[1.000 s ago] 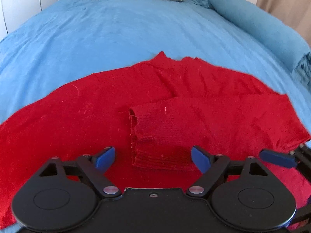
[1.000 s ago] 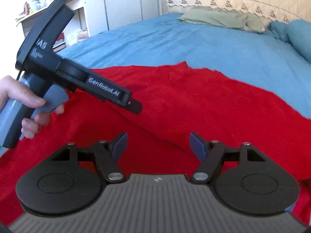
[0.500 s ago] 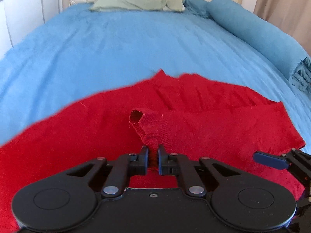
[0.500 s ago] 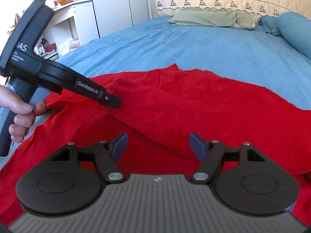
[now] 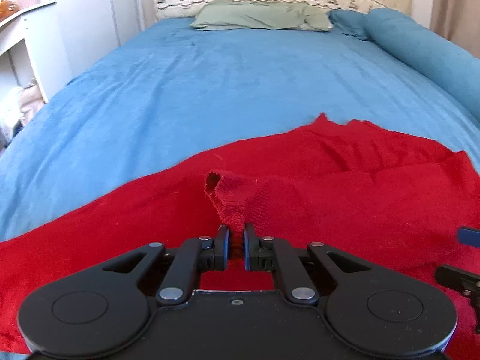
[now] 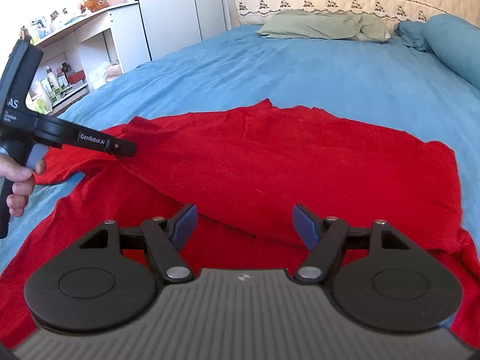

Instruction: Fold small clothes

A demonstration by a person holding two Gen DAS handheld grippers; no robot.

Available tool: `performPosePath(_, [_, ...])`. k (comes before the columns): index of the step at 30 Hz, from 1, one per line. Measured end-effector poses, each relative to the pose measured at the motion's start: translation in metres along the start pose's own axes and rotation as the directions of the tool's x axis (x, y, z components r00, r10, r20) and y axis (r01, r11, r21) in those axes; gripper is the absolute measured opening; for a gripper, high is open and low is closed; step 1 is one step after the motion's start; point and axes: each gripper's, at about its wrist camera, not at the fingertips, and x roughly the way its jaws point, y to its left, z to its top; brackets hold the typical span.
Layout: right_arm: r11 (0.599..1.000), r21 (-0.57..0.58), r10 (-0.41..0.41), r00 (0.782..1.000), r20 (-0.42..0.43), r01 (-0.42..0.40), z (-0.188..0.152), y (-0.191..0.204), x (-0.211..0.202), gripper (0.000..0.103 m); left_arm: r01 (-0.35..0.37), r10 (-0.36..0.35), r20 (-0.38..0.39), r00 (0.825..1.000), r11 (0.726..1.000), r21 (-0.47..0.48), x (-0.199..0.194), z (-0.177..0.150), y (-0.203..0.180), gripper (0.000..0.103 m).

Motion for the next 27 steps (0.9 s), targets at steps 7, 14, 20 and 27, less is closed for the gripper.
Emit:
performPosePath(7, [0.999, 0.012, -0.03, 1.0, 0.007, 0.03, -0.001, -0.016, -0.014, 0.086, -0.076, 0.072, 0.071, 0.995, 0.996, 0.049, -0.025, 0.006, -0.012, 0.079])
performPosePath(14, [0.986, -0.052, -0.158, 0.987, 0.034, 0.16, -0.008, -0.055, -0.065, 0.086, 0.167, -0.208, 0.159, 0.965, 0.957, 0.236, -0.071, 0.04, -0.104, 0.095])
performPosePath(20, [0.943, -0.063, -0.327, 0.945, -0.006, 0.326, -0.031, -0.1, -0.075, 0.086, 0.392, -0.411, 0.021, 0.912, 0.883, 0.259, -0.031, 0.063, -0.211, 0.095])
performPosePath(27, [0.914, -0.09, -0.398, 0.917, -0.007, 0.396, -0.05, -0.119, -0.05, 0.083, 0.432, -0.441, -0.033, 0.897, 0.859, 0.276, 0.013, 0.068, -0.271, 0.095])
